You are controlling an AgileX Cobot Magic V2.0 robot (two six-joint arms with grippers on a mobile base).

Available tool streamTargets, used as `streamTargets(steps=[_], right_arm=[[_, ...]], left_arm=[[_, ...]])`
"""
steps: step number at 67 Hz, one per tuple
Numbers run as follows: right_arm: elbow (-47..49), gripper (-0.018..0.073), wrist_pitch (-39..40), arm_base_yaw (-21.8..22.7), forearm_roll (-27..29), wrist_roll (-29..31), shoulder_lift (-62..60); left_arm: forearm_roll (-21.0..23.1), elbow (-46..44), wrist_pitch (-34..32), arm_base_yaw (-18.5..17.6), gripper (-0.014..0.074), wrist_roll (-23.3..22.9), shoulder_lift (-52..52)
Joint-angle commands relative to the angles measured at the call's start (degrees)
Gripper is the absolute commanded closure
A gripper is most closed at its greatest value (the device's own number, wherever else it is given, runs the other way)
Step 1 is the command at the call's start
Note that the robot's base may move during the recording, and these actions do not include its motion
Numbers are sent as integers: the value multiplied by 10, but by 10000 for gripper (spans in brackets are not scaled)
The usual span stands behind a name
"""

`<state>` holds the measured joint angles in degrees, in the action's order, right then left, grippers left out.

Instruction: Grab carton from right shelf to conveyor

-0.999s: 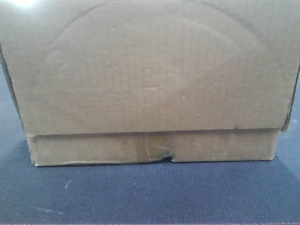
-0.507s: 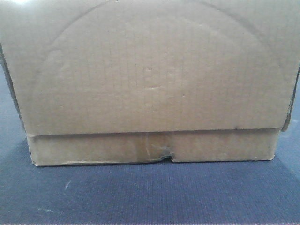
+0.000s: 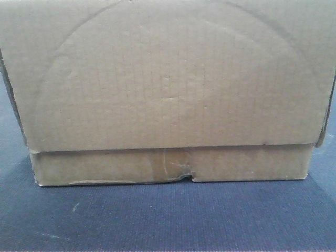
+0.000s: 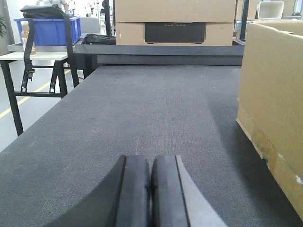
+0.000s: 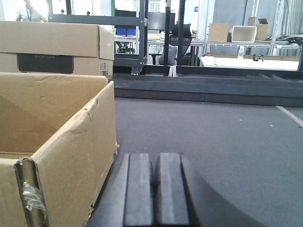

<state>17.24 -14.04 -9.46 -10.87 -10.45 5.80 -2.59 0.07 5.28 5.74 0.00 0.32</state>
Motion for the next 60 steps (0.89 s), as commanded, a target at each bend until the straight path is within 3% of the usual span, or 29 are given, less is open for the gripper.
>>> streamTargets(steps=[1, 47, 53, 60], right_arm=[[1, 628, 15, 4, -4, 0, -2], [0, 628, 21, 4, -1, 0, -2], [-4, 628, 16, 13, 39, 16, -2], [-16, 628, 19, 46, 142, 129, -2]], left_arm=[[3, -1, -7, -3, 582, 0, -3], [3, -1, -7, -3, 582, 0, -3], [3, -1, -7, -3, 582, 0, -3], [3, -1, -7, -3, 582, 0, -3]])
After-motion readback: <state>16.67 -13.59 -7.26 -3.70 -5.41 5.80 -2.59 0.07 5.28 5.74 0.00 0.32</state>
